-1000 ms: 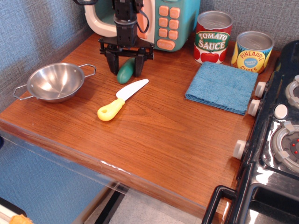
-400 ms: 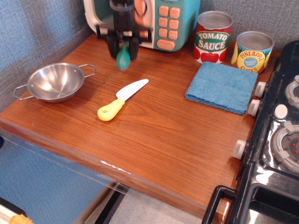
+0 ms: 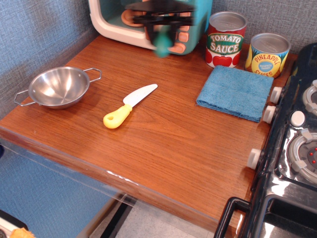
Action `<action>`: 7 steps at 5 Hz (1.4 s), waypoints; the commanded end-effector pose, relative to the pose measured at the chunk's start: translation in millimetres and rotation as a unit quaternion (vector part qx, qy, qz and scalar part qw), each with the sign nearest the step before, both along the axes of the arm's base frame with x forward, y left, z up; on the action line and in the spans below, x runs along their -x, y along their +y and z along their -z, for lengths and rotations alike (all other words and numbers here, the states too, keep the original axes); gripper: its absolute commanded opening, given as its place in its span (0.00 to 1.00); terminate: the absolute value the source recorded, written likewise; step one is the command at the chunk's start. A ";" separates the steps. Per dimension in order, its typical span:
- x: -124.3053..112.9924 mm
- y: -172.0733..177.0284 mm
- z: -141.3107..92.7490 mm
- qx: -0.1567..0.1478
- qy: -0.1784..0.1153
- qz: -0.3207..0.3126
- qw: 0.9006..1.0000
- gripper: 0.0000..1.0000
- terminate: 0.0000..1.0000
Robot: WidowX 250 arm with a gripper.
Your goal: Place the cucumber on the blue rag.
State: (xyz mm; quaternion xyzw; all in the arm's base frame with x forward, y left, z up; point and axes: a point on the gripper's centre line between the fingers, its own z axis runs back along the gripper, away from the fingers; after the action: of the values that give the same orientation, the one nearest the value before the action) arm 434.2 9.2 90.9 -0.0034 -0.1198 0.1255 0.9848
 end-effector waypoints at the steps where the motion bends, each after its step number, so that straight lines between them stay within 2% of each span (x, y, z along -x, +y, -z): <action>1: -8.0 -72.9 -27.1 0.018 -0.023 0.051 0.998 0.00 0.00; 2: -11.9 -89.1 -19.9 0.016 -0.012 0.054 0.998 0.00 0.00; 4: -13.7 -94.8 -8.1 0.011 0.001 0.056 0.998 0.00 0.00; 5: -11.3 -93.2 -7.5 0.011 0.004 0.053 0.999 1.00 0.00; 6: -8.6 -93.4 -11.2 0.017 0.003 0.051 0.999 1.00 0.00; 7: -3.3 -93.4 -24.9 0.022 -0.005 0.061 0.998 1.00 0.00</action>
State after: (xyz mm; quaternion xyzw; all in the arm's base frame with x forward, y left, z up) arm 438.2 -87.2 74.4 -0.0203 -0.0747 0.0688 0.9946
